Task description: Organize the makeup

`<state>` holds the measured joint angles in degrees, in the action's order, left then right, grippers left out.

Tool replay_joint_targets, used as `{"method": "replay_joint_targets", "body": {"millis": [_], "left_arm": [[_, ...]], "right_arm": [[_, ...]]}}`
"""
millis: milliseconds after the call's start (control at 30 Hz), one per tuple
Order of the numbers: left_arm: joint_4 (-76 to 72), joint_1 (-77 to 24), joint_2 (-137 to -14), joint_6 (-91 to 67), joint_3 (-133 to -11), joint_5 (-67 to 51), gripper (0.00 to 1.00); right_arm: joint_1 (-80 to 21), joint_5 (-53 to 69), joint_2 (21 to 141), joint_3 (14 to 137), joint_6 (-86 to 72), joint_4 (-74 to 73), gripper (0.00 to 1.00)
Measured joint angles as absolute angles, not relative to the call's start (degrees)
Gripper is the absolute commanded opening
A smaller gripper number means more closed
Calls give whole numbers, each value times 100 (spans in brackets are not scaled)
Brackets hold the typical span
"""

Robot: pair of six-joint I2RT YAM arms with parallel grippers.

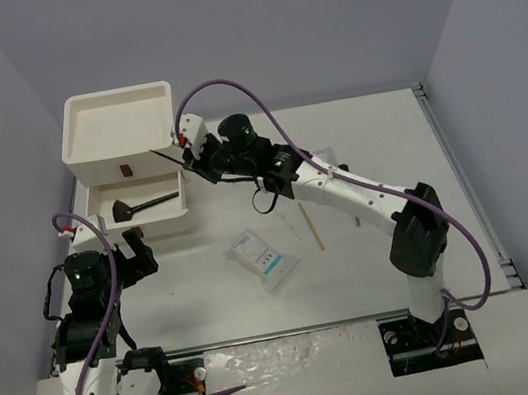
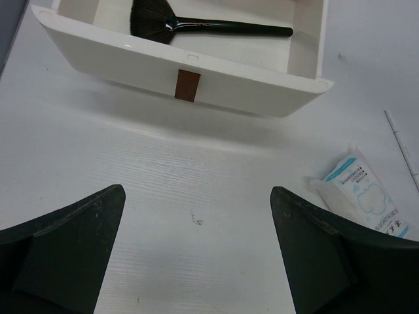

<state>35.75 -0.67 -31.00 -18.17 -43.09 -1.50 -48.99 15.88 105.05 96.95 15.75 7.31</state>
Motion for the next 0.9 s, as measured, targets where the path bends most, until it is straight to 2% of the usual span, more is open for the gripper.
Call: {"method": "replay_joint_targets", "body": {"millis": [233, 567, 667, 733, 833, 900], "left_arm": [[3575, -67, -3089, -1815, -4309, -150, 91], [3575, -67, -3054, -1813, -4309, -152, 91], [3576, -67, -3051, -1813, -4311, -153, 91], [3577, -67, -3049, -1813, -4310, -154, 91], [3577, -67, -3045, -1811, -4309, -154, 91], [3577, -67, -3041, -1811, -4309, -154, 91]], "right_arm": [[-5140, 2568, 11921, 10957, 2225, 771, 0], [-5336, 3092, 12807, 11477, 2279, 1787, 1], [-5344, 3076, 13068, 11651, 2265, 2094, 11], [-5347, 3025, 13234, 11772, 2276, 2211, 31], [-5347, 2884, 13472, 11959, 2312, 2299, 48], [-5347, 2795, 13534, 11970, 2348, 2304, 55]]}}
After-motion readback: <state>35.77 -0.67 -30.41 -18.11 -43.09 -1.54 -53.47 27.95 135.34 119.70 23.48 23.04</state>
